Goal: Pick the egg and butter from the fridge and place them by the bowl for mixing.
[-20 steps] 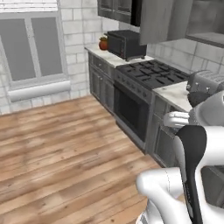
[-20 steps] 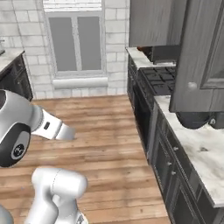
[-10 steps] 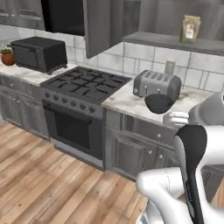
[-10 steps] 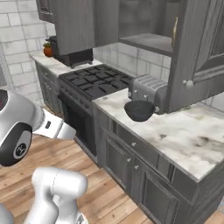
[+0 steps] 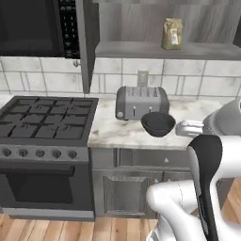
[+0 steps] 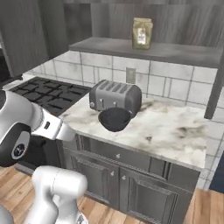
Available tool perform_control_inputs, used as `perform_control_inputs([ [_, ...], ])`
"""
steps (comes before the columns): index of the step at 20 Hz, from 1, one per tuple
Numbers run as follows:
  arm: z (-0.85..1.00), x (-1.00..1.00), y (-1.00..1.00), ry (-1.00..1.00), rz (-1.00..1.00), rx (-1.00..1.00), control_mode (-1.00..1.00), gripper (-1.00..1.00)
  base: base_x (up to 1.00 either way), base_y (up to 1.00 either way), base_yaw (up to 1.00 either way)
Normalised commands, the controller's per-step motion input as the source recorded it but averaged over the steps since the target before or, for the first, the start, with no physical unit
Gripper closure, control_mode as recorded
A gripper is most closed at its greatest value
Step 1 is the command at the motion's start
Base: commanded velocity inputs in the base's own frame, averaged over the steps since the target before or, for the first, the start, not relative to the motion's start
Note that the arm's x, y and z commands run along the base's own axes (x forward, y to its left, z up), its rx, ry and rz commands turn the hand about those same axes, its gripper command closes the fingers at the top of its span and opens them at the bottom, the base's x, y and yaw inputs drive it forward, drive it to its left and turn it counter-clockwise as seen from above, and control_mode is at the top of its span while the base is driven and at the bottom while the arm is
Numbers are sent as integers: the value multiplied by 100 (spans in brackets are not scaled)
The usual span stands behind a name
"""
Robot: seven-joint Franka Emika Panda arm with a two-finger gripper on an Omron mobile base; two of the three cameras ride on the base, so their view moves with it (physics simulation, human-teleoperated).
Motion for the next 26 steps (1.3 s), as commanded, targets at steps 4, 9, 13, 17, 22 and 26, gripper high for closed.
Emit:
perform_control_inputs([
  [4, 0, 0, 0, 0, 0, 0, 100, 100, 55, 4, -22],
  [9, 0, 0, 0, 0, 0, 0, 100, 100, 12, -70, -4],
  [13, 0, 0, 0, 0, 0, 0, 100, 100, 0, -43, -14],
  [17, 0, 0, 0, 0, 0, 0, 100, 100, 5, 0, -9],
  [22, 0, 0, 0, 0, 0, 0, 100, 100, 10, 0, -31],
  [26, 0, 0, 0, 0, 0, 0, 100, 100, 0, 0, -15],
])
